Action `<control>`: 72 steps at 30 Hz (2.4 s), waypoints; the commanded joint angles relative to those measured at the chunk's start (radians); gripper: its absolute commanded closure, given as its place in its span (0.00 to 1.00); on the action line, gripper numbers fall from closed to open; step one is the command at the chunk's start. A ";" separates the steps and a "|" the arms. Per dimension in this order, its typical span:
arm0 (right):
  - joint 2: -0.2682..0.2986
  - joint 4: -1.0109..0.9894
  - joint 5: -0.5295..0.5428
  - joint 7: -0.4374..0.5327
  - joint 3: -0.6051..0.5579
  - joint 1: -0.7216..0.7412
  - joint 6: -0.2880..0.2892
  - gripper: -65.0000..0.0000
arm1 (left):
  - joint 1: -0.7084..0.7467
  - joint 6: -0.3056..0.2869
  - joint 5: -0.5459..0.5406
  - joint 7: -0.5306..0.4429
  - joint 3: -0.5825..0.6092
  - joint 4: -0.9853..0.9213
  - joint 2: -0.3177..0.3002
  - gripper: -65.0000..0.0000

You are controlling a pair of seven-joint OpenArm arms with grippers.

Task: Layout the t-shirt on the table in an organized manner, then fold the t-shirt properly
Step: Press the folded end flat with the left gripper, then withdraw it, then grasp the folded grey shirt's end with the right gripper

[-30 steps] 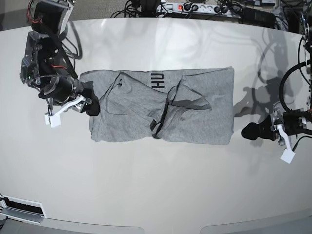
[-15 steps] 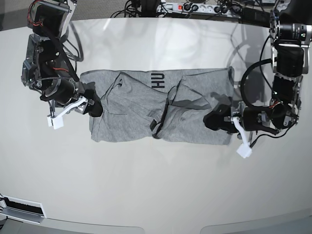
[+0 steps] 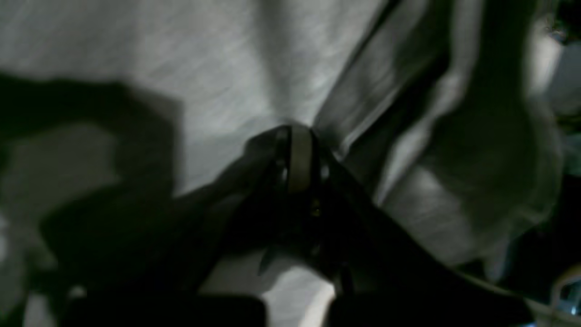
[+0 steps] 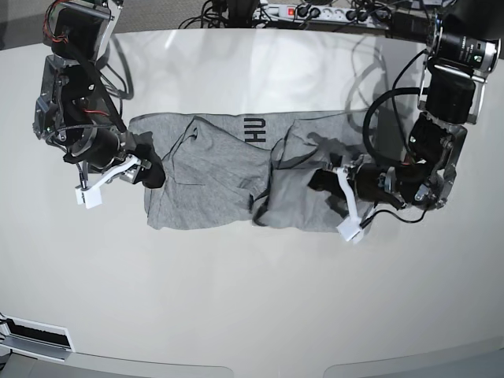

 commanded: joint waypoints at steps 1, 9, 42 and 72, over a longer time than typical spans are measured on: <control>0.009 0.010 0.010 0.004 0.002 0.016 0.008 0.37 | -0.026 -0.011 -0.081 0.011 -0.005 0.032 -0.006 1.00; 0.009 0.010 0.008 0.008 0.002 0.018 0.008 0.37 | -0.019 -0.011 -0.330 0.147 -0.005 0.062 0.040 1.00; -0.030 0.010 0.059 -0.087 -0.114 0.029 0.031 0.37 | 0.045 -0.011 -0.442 0.264 -0.385 0.062 -0.369 1.00; 0.129 0.787 0.100 -0.435 -0.208 0.027 0.019 1.00 | 0.063 -0.011 -0.442 0.263 -0.385 0.062 -0.410 1.00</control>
